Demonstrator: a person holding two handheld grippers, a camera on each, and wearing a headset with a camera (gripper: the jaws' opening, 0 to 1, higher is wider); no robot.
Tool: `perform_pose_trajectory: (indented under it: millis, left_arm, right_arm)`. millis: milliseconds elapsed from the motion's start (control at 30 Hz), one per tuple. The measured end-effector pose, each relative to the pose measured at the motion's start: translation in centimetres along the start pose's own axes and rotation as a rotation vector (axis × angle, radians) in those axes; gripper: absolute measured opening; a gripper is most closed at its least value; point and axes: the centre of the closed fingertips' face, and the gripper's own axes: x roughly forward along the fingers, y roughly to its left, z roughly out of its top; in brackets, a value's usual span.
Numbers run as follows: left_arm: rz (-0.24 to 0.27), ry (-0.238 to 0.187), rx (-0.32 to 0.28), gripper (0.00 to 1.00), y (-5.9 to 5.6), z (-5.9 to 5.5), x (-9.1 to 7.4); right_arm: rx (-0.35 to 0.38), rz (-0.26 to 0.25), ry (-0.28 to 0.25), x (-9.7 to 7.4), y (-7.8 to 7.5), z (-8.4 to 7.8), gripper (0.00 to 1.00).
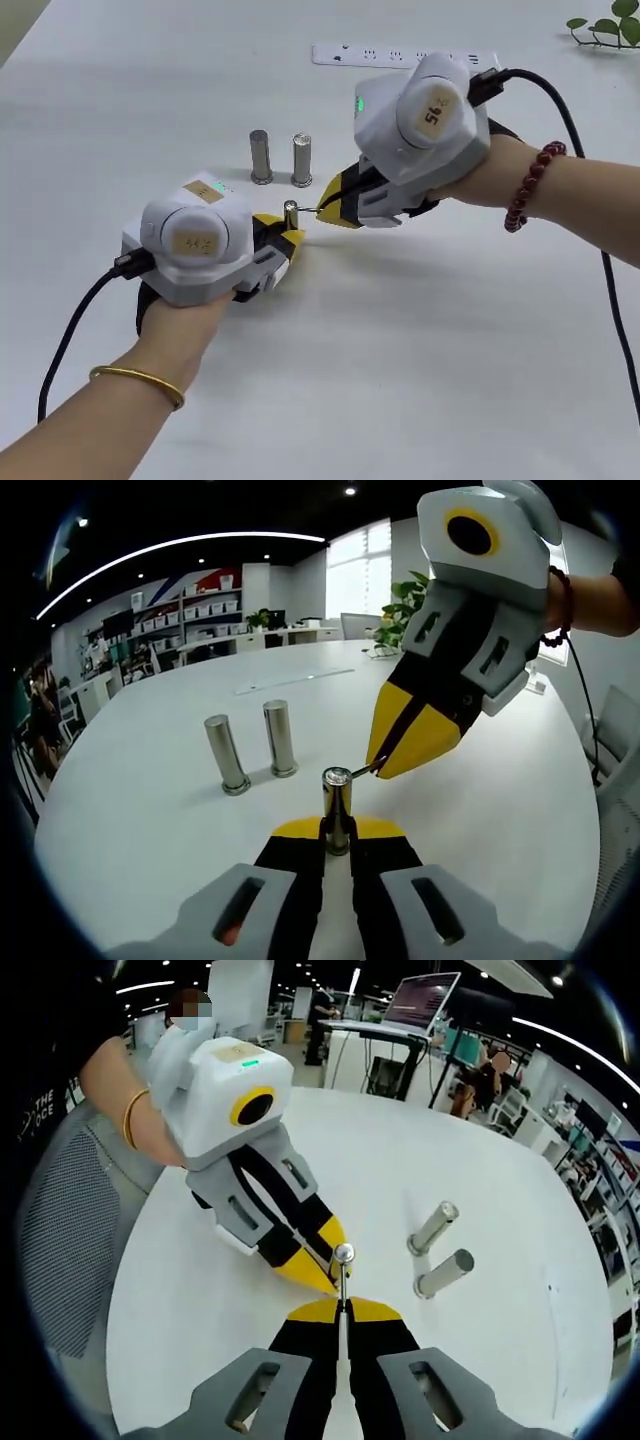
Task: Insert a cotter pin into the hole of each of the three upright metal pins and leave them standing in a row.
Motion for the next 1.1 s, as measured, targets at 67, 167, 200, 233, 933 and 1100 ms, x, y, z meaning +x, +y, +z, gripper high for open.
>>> perform_pose_trajectory:
  millis: [67,167,200,233,933,1100]
  left_arm:
    - [-0.002,0.002,0.008,0.05,-0.1,0.0,0.0]
    - [-0.002,0.002,0.013,0.05,-0.1,0.0,0.1]
    - [-0.002,0.002,0.012,0.05,-0.1,0.0,0.1]
    - [-0.002,0.002,0.013,0.05,-0.1,0.0,0.1]
    - [0.015,0.002,0.014,0.05,0.1,0.0,0.1]
    - [0.016,0.000,0.011,0.05,0.0,0.0,0.1]
  right_arm:
    - [0.002,0.003,-0.007,0.0,0.1,0.2,0.00]
    - [-0.005,0.002,-0.010,0.2,0.1,0.5,0.00]
    - [-0.009,0.002,-0.010,0.3,0.1,0.6,0.00]
    - [-0.008,0.004,-0.013,0.3,0.0,0.7,0.00]
    - [0.045,-0.017,-0.052,-0.3,-0.1,1.6,0.01]
    - [0.048,-0.017,-0.051,-0.6,0.1,1.4,0.00]
